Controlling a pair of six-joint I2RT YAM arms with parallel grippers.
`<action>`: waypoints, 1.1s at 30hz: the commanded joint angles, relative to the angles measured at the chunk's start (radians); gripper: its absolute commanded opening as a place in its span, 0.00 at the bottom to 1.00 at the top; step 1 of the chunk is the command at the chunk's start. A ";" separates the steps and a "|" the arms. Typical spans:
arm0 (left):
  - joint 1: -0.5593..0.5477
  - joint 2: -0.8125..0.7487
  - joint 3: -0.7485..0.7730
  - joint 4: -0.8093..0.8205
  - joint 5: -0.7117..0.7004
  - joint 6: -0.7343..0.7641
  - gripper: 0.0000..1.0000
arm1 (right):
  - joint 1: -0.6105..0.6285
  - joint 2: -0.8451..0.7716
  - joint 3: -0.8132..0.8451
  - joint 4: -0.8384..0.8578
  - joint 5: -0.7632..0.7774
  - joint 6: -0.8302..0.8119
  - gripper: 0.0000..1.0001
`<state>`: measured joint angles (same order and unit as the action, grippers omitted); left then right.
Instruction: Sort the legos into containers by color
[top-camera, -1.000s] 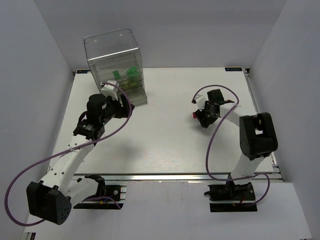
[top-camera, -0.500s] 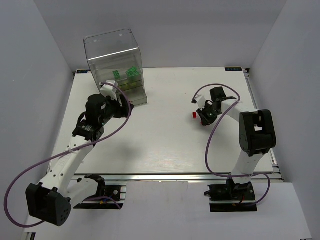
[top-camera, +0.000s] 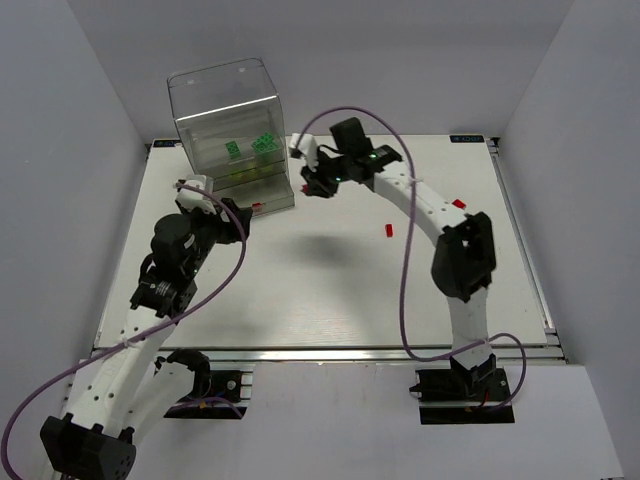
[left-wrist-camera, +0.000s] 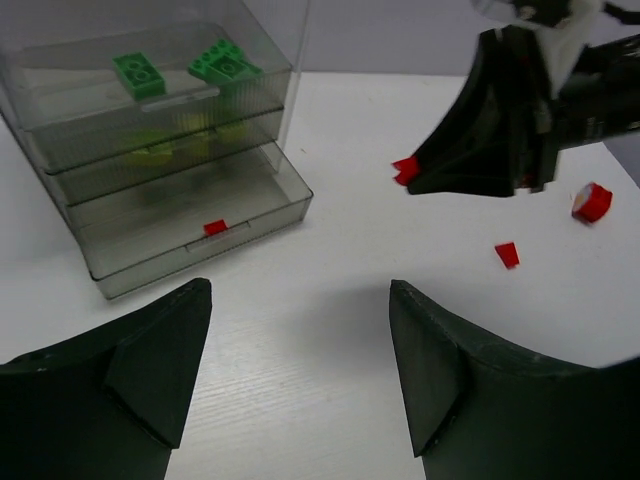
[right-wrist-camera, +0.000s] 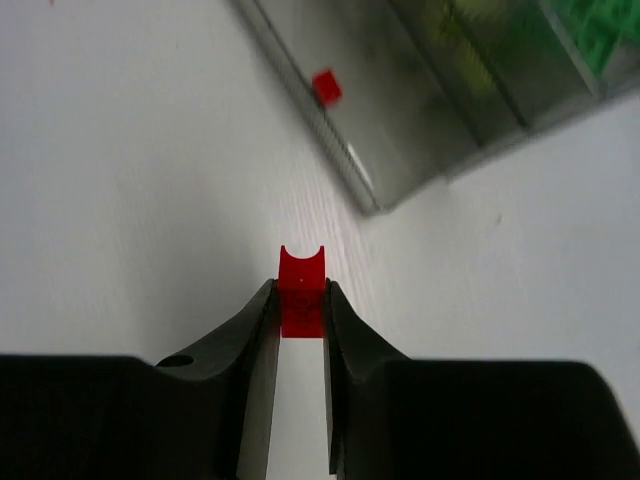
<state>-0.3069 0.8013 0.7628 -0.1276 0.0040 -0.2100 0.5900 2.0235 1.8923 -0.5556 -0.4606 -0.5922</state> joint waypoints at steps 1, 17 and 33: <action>0.005 -0.062 -0.035 0.065 -0.105 0.020 0.82 | 0.050 0.174 0.203 0.020 0.013 0.069 0.00; 0.005 -0.048 -0.054 0.075 -0.124 0.043 0.82 | 0.154 0.443 0.341 0.528 0.344 0.022 0.37; -0.014 0.217 -0.033 0.236 0.368 -0.090 0.00 | 0.024 -0.066 -0.161 0.399 0.294 0.509 0.00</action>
<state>-0.3164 0.8963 0.6949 0.0391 0.1280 -0.2111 0.7101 2.2341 1.8938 -0.1329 -0.1425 -0.3264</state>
